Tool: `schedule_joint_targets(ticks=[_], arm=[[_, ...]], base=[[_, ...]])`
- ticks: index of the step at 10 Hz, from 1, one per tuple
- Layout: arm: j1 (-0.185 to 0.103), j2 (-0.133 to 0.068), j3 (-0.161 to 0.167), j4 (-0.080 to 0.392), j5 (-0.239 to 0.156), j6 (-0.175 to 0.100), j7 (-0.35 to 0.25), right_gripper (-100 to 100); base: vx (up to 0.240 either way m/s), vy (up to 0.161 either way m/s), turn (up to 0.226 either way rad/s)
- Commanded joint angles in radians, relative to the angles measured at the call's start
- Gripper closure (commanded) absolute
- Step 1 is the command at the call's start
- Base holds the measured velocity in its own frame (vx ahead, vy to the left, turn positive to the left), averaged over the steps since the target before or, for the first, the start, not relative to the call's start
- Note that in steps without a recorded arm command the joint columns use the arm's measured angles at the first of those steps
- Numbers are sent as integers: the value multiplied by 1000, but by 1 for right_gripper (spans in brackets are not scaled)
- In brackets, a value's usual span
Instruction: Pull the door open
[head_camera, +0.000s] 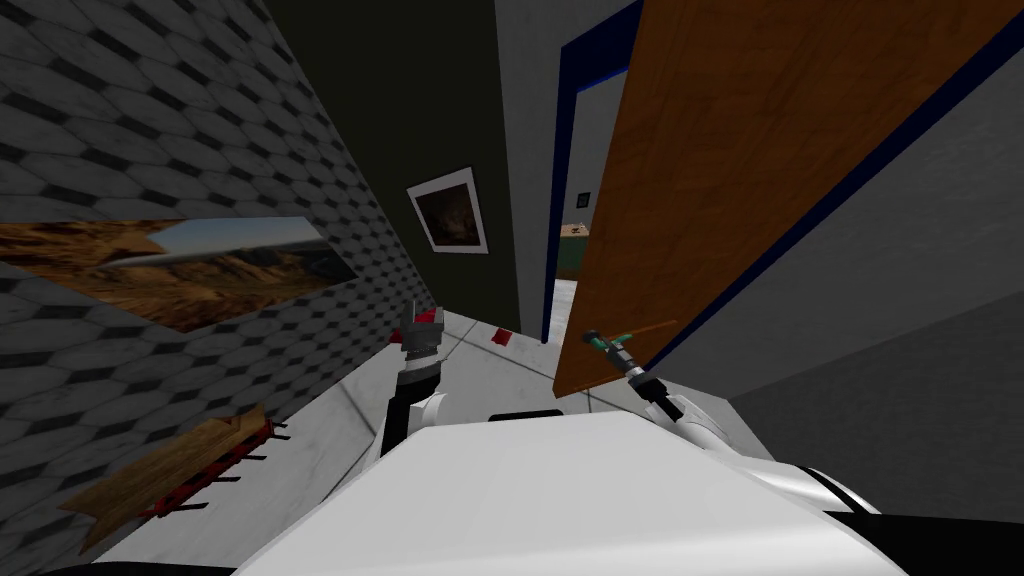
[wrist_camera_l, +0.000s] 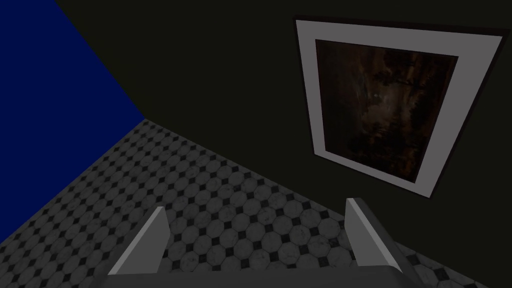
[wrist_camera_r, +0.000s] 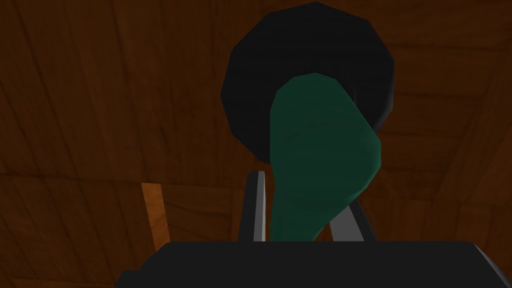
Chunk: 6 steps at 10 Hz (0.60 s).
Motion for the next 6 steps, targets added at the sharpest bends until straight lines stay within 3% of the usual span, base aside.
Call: schedule_joint_targets(ticks=[1,2,6], arm=[[-5,-11,-2,21,6,-30,-4,100],[0,-5,0,13,4,-16,-3,100],[16,-22,-15,38,22,-72,-14,100]], base=[[-97,-39,25],[-42,-18,-1],[-184,-105,198]])
